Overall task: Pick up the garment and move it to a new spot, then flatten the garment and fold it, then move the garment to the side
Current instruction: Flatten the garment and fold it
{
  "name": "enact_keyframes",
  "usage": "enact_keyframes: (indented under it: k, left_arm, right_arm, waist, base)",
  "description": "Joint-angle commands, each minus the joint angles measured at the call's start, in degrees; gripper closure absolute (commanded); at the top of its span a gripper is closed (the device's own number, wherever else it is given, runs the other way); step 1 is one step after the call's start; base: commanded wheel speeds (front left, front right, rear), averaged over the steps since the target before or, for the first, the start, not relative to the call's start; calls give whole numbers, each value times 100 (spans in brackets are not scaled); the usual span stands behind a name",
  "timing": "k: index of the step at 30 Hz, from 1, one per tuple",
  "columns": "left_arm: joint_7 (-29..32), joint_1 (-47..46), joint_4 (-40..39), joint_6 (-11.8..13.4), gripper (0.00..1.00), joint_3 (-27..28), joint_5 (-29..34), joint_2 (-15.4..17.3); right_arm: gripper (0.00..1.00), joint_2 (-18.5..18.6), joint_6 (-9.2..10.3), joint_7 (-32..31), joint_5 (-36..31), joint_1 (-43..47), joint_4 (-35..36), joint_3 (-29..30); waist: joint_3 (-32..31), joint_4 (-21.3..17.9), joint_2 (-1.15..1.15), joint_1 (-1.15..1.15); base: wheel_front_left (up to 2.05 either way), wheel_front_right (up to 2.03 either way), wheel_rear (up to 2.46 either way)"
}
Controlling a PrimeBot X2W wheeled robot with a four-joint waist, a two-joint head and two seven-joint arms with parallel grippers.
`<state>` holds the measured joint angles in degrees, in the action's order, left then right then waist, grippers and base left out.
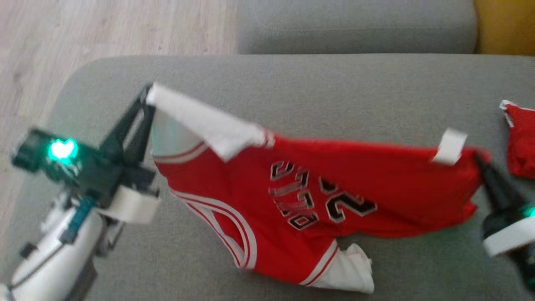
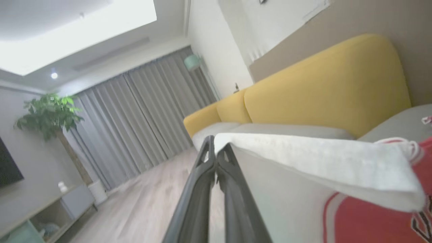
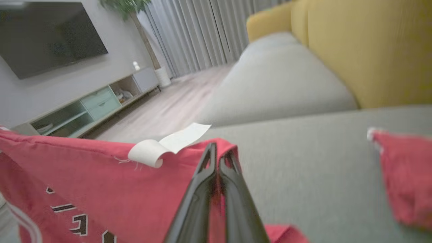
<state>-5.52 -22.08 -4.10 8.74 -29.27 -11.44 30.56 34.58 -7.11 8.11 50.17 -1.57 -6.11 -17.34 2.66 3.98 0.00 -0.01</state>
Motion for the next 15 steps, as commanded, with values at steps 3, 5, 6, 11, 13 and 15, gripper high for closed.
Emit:
enact_keyframes:
  k: [3,5,6,11,13,15]
  left_arm:
    - [161,-1110,-397,-246,100,354,118,363]
    - [252,-1626,-402,-454,100,312,155,343]
    - [295,-1906,-348,-566,100,283,154,301]
    - [354,-3418,597,-1193,100,69,125,-49]
    - [189,-4040,1222,-1328,100,-39,244,-185]
    - [-38,-4669,1884,-1405,100,-150,369,-381]
  right_arm:
    - [100,525,-37,-370,-109,-442,773,567]
    - [100,677,-37,-672,-229,-800,1000,837]
    - [100,719,-37,-827,-280,-1025,1056,932]
    - [100,729,-37,-1442,-437,-2588,750,811]
    - [100,619,-37,-1465,-548,-3386,301,663]
    - [100,499,-37,-1376,-726,-4187,-213,495]
  waist:
    - [-127,-130,0,1]
    - [-93,-141,0,1]
    - [-40,-142,0,1]
    - [501,-139,0,1]
    - [732,-146,0,1]
    - [977,-127,0,1]
  base:
    - [0,0,0]
    - [0,0,0]
    - [0,0,0]
    - [0,0,0]
    - [0,0,0]
    - [0,0,0]
